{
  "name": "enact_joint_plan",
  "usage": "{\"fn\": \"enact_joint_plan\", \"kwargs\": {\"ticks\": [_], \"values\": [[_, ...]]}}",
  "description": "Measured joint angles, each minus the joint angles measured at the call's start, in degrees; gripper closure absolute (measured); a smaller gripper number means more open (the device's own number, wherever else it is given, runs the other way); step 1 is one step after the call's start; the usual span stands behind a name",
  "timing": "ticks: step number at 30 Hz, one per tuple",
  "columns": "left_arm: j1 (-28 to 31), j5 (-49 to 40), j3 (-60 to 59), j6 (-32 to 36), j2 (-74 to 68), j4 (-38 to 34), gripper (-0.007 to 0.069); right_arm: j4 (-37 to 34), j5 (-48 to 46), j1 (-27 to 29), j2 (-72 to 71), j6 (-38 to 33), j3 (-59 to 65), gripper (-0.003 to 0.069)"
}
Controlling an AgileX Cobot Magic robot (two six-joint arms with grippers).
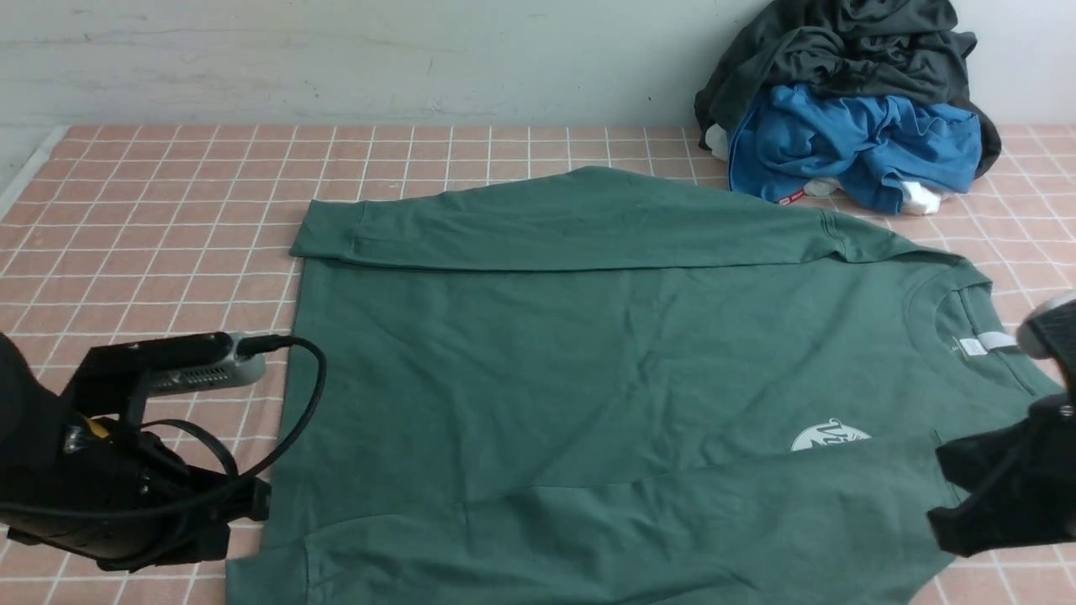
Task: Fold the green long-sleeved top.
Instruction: Use the left arm to clamp the cuff closest to it
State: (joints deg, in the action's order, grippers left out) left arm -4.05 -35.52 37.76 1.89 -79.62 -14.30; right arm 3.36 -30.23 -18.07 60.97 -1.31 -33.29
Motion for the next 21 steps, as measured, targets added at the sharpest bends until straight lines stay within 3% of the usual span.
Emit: {"fn": "enact_joint_plan", "kwargs": {"ticks": [5, 8, 13, 16, 21], "values": [[0.0, 4.6, 0.1, 0.1, -6.7, -0.2, 0.0326, -0.1, 2.5, -2.4, 2.6, -0.4, 0.0, 0.0673], [-0.1, 4.9, 0.1, 0.1, -10.1, -0.5, 0.0300, -0.1, 2.7, -2.5, 2.6, -0.4, 0.0, 0.0673], [0.0, 4.4, 1.0, 2.5, -11.0, -2.0, 0.0413, -0.1, 2.8, -2.5, 2.7, -0.4, -0.1, 0.0673], [0.0, 3.8, 1.6, 7.0, -10.8, -5.8, 0.0574, 0.4, 2.8, -2.5, 2.7, -0.4, -0.1, 0.0673], [0.0, -0.4, 6.5, 10.6, -7.7, -9.0, 0.0624, 1.2, 2.8, -2.5, 2.7, -0.1, -0.1, 0.0673]]}}
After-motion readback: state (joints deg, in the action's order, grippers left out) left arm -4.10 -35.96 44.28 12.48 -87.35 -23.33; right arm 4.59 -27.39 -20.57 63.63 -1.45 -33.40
